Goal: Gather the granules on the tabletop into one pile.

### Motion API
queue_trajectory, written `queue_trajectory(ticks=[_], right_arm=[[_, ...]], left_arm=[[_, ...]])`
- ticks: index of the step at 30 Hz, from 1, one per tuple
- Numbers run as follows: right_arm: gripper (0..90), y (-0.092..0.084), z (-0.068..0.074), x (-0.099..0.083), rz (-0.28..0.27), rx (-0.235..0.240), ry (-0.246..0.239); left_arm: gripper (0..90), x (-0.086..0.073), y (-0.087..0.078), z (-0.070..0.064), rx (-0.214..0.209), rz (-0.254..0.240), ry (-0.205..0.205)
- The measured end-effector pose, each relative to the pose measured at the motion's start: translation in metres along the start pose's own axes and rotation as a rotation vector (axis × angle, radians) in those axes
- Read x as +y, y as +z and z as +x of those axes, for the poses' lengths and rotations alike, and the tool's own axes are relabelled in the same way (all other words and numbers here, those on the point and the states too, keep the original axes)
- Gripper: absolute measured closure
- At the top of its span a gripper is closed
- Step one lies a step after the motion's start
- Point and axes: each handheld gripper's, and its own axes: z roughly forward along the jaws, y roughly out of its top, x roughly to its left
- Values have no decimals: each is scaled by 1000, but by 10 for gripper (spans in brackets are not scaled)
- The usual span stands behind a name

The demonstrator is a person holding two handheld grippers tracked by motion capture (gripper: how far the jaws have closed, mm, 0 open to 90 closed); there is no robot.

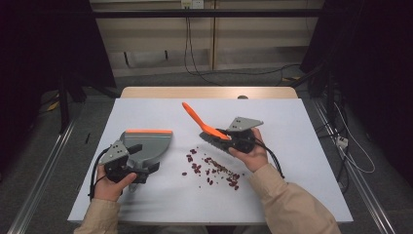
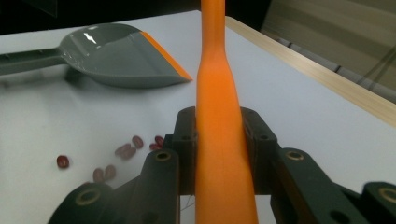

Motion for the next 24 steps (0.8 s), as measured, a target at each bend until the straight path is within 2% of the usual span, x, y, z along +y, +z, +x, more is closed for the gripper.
queue_trajectory(ticks=[1,2,6,7,11,12,14,20,24], right_arm=[[705,13,-8,2,1,27,0],[705,13,-8,2,1,27,0],[705,37,-20,2,-2,64,-21],[705,46,-24,1,8,64,-41],[705,59,-28,-2,42,76,-82],[705,64,-27,-4,43,115,-89],[704,64,-23,-4,48,138,-109],[698,58,-5,-3,82,201,-165],[693,51,7,-4,99,217,-192]], left_arm=[[47,0,-1,0,8,-3,0],[47,0,-1,0,8,-3,0],[47,1,-3,0,14,-10,-4],[47,1,-3,1,20,-10,-6],[47,0,-3,1,22,-8,-15],[47,0,-3,1,21,-10,-16],[47,0,-3,2,24,-7,-12],[49,-2,-5,4,31,-10,-13],[49,-2,-5,4,29,-11,-15]])
